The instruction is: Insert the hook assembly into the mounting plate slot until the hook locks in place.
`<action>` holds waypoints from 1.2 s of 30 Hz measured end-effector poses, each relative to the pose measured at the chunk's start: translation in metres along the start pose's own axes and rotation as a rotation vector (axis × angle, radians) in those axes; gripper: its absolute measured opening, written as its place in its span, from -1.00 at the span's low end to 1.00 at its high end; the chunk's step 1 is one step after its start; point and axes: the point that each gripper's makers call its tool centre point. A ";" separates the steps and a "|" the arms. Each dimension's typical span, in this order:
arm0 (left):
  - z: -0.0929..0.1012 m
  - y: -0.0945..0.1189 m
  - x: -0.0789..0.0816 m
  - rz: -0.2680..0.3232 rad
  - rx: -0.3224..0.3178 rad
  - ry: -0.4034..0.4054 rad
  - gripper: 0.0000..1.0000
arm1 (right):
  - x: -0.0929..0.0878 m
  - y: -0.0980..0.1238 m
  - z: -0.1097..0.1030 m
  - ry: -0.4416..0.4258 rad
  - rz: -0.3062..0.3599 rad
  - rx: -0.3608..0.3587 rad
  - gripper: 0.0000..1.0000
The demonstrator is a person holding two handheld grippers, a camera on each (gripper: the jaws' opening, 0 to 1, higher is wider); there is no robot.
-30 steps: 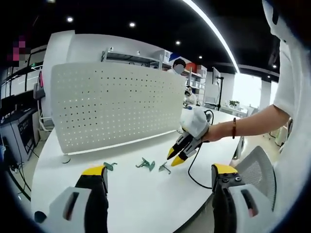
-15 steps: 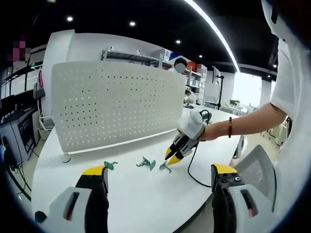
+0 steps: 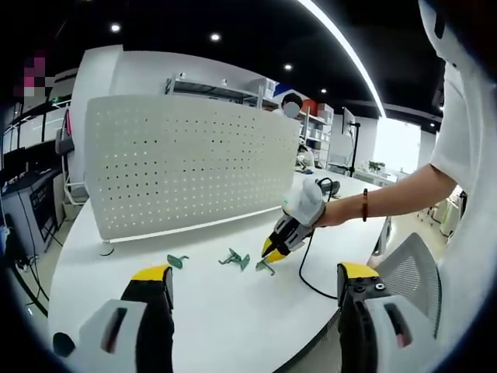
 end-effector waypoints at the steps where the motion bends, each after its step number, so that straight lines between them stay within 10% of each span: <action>1: 0.000 0.000 -0.001 -0.002 0.000 0.001 0.79 | -0.001 -0.001 -0.001 0.000 -0.004 0.004 -0.88; 15: 0.001 -0.003 0.001 0.010 -0.013 0.010 0.79 | 0.003 0.001 -0.014 -0.073 0.018 0.023 -0.95; 36: 0.010 -0.006 0.017 0.063 -0.061 0.001 0.76 | 0.048 0.038 -0.003 -0.239 0.185 -0.158 -0.96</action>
Point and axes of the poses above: the point that each gripper's makers call its tool centre point, and the gripper's own axes: y roughly backward along the fingers, z roughly to its right, x roughly out of its top, and after that the axes turned 11 degrees about y, right-handed
